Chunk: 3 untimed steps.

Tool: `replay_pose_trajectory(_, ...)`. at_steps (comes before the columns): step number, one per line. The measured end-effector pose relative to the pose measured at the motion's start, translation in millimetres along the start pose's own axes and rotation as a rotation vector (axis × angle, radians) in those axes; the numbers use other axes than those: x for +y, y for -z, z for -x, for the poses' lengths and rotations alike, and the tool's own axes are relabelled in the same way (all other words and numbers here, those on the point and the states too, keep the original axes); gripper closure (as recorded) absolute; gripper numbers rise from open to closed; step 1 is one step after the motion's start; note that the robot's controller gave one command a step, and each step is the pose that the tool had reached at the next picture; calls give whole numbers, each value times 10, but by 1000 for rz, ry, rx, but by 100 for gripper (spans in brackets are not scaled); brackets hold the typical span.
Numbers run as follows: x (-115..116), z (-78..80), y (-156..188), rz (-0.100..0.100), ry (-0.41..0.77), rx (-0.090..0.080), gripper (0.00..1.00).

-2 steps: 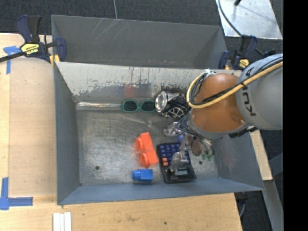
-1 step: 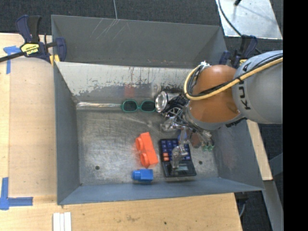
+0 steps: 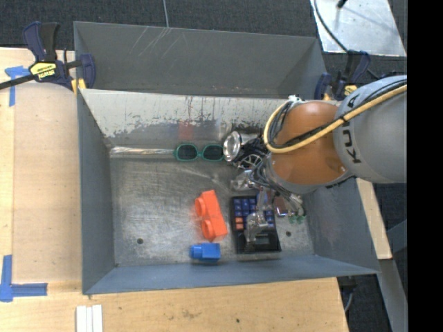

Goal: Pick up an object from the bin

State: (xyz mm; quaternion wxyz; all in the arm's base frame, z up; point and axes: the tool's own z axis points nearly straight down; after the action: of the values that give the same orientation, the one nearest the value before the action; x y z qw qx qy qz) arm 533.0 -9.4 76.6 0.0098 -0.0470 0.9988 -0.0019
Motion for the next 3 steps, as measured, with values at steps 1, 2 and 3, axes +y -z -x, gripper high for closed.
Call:
replay_pose_trajectory(1, -48, 125, 13, 8, 24, 27, 100)
replay_pose_trajectory(2, -48, 125, 13, 8, 24, 27, 100)
replay_pose_trajectory(3, -47, 118, 65, 8, 23, 25, 100)
